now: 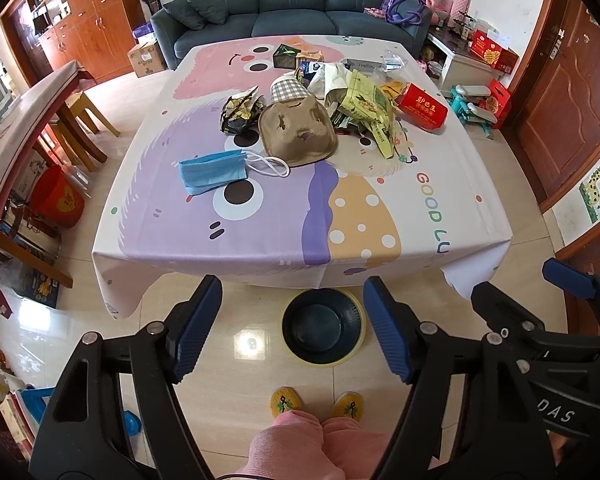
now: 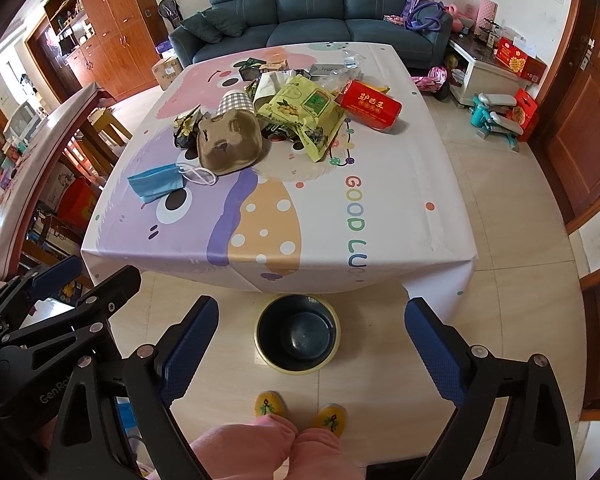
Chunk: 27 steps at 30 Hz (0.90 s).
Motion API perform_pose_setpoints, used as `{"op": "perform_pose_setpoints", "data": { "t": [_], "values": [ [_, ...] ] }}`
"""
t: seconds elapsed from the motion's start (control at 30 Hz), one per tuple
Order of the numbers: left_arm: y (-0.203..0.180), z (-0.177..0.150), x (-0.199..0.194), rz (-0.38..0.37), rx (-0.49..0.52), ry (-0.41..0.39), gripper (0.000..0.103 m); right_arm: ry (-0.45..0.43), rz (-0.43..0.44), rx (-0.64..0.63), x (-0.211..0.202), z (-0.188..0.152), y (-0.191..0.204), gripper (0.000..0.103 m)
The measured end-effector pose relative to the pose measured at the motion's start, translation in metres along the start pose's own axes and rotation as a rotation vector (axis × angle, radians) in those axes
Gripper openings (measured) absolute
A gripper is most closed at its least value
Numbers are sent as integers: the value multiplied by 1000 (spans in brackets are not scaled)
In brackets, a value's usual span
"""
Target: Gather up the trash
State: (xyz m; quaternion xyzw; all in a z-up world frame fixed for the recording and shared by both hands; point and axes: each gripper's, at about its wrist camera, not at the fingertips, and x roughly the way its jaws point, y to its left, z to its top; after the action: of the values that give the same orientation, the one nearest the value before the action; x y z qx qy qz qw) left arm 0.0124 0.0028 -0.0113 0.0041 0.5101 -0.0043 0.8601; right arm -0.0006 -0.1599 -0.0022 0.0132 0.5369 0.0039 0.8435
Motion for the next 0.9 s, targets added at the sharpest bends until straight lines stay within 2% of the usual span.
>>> {"op": "perform_pose_setpoints", "data": {
  "t": [0.27, 0.7, 0.9],
  "values": [
    [-1, 2, 0, 3, 0, -9, 62, -5, 16, -14, 0, 4, 6, 96],
    [-9, -6, -7, 22, -41, -8, 62, -19, 51, -50, -3, 2, -5, 96],
    [-15, -9, -13, 36, -60, -23, 62, -36, 66, -83, -6, 4, -9, 89]
  ]
}}
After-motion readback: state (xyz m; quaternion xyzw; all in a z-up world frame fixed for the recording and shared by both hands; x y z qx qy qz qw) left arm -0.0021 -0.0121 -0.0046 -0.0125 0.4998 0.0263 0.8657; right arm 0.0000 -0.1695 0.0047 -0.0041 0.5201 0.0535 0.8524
